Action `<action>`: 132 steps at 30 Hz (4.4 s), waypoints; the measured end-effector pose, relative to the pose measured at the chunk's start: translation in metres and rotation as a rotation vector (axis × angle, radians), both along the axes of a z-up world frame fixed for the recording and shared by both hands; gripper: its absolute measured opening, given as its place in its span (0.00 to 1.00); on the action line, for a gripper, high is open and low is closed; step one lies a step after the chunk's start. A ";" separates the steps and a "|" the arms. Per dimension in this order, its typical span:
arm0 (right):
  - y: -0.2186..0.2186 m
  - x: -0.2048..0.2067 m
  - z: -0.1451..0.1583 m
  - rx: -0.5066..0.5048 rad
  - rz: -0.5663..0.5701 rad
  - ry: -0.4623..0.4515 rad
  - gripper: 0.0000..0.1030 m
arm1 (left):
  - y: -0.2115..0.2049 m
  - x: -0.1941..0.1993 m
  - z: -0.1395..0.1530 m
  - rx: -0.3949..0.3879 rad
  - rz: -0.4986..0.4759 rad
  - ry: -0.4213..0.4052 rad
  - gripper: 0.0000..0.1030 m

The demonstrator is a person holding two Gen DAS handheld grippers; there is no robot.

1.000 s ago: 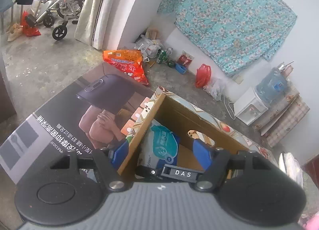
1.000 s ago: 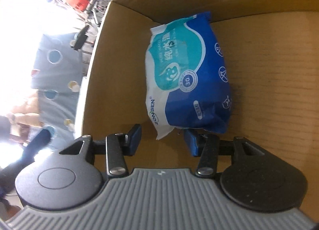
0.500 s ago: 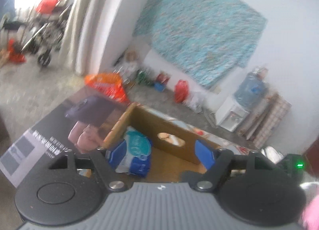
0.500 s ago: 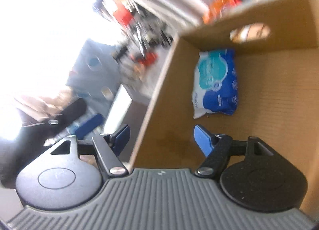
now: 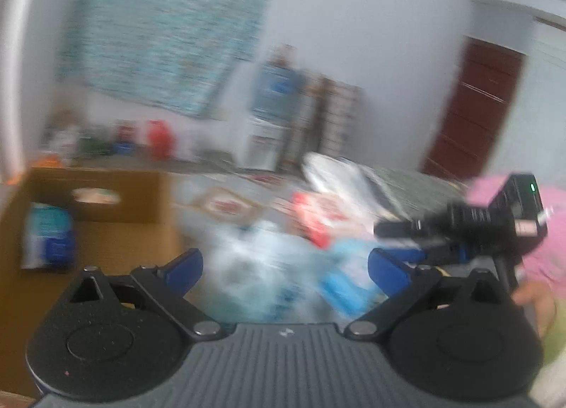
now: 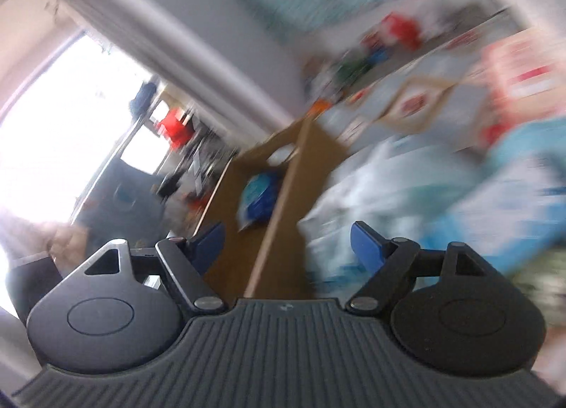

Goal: Organize soft objects
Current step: 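Move the left tool back to the table over the blue bandage box, then grasp the blue bandage box with the left tool and lift it, then carry the bandage box into the cardboard box and open the left tool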

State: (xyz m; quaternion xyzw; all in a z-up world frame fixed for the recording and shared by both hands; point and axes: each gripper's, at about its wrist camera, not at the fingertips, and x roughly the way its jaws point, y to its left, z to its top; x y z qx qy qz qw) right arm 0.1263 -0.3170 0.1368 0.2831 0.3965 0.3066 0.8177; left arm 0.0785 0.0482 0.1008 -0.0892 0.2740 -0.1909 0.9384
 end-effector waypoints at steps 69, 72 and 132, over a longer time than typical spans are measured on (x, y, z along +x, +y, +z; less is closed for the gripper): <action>-0.034 0.108 -0.081 -0.307 -0.145 0.463 0.73 | -0.171 0.130 -0.127 0.236 -0.200 0.145 0.74; -0.034 0.110 -0.084 -0.286 -0.152 0.472 0.73 | -0.163 0.130 -0.123 0.179 -0.190 0.140 0.74; 0.336 0.193 -0.040 -0.120 0.296 0.232 0.32 | 0.156 0.177 -0.046 0.090 0.382 0.303 0.70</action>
